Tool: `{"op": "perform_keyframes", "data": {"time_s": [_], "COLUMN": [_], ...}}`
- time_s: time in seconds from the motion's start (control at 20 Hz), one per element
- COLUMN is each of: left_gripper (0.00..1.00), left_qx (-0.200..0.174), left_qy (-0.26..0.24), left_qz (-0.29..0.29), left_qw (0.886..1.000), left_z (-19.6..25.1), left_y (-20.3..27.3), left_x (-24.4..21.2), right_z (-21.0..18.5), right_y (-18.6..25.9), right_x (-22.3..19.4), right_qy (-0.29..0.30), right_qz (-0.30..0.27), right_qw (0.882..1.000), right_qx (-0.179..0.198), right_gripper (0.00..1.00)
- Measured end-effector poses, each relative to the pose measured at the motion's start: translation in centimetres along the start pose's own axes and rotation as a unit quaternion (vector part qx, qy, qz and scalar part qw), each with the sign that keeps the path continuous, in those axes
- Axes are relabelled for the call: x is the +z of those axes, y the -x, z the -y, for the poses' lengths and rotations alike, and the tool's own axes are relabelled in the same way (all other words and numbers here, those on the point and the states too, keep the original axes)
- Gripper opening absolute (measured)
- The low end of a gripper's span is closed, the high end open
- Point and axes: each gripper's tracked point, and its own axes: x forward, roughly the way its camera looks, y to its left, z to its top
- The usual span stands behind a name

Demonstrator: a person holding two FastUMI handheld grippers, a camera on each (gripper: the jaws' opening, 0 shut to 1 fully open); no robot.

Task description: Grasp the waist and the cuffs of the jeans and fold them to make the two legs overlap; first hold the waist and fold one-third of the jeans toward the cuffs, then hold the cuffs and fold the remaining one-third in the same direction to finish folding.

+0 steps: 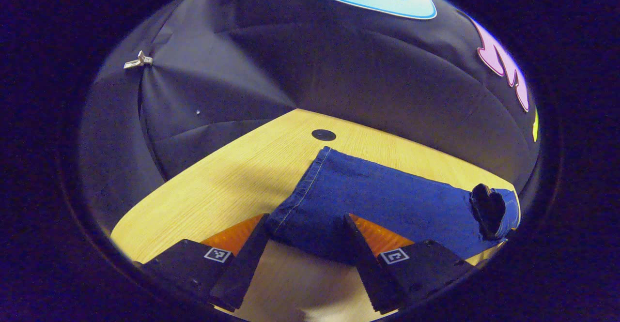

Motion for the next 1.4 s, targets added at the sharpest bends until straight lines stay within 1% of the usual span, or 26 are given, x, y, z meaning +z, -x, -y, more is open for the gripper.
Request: {"op": "perform_keyframes", "data": {"time_s": [0.05,0.1,0.15,0.2,0.25,0.3,0.35,0.4,0.45,0.55,0.7,0.8,0.95,1.0,1.1,1.25,1.4], "left_gripper": [0.96,1.0,0.87,0.69,0.48,0.36,0.32,0.31,0.19,0.07,0.06,0.06,0.06,0.06,0.06,0.06,0.06], "left_qx": [0.007,0.017,0.015,-0.003,-0.01,-0.017,-0.022,-0.026,-0.029,-0.034,-0.038,-0.041,-0.051,-0.06,-0.08,-0.118,-0.155], "left_qy": [-0.011,-0.019,-0.021,-0.008,0.011,0.023,0.036,0.049,0.061,0.09,0.123,0.132,0.145,0.145,0.131,0.105,0.07], "left_qz": [-0.007,-0.011,-0.015,-0.007,-0.01,-0.012,-0.013,-0.014,-0.009,-0.003,0.0,0.019,0.045,0.056,0.079,0.114,0.134], "left_qw": [1.0,1.0,1.0,1.0,1.0,1.0,0.999,0.998,0.998,0.995,0.992,0.99,0.987,0.986,0.985,0.981,0.976], "left_z": [-0.3,-0.4,-0.2,0.5,0.9,1.1,1.1,1.1,1.1,1.1,1.4,1.4,3.5,4.6,7.8,13.9,20.3], "left_y": [0.2,0.4,-0.1,-0.1,-0.4,-0.3,-0.4,-0.4,-0.1,0.0,0.4,1.5,4.0,4.8,6.6,9.7,12.5], "left_x": [-0.2,-0.3,-0.6,-0.3,-0.5,-0.2,-0.3,-0.3,0.0,0.2,0.8,2.4,5.2,6.4,8.9,12.4,14.3], "right_z": [0.3,0.5,0.6,0.9,1.1,1.3,1.5,1.8,2.2,3.4,5.0,6.4,8.0,8.5,9.5,11.1,13.2], "right_y": [0.2,0.3,0.6,0.7,1.0,1.1,1.3,1.6,1.9,2.4,3.2,3.8,4.5,4.8,5.4,6.5,7.4], "right_x": [0.0,0.0,0.1,0.2,0.0,-0.2,-0.4,-0.7,-1.0,-1.5,-1.5,-1.1,-0.1,0.2,0.9,1.6,2.0], "right_qy": [-0.006,-0.01,-0.011,-0.011,-0.008,-0.006,-0.004,-0.004,-0.004,-0.002,-0.008,-0.012,-0.015,-0.016,-0.019,-0.017,-0.012], "right_qz": [-0.003,-0.002,0.0,0.001,0.0,-0.002,-0.006,-0.01,-0.014,-0.022,-0.023,-0.019,-0.007,-0.004,0.002,0.013,0.023], "right_qw": [1.0,1.0,1.0,1.0,1.0,1.0,1.0,1.0,1.0,0.999,0.999,0.998,0.997,0.996,0.995,0.994,0.991], "right_qx": [-0.001,-0.002,-0.005,-0.008,-0.011,-0.013,-0.014,-0.016,-0.02,-0.032,-0.048,-0.061,-0.078,-0.084,-0.094,-0.109,-0.13], "right_gripper": [0.96,0.96,0.97,0.96,0.97,0.97,0.98,0.98,0.98,0.98,0.98,0.98,0.98,0.98,0.98,0.98,0.97]}}
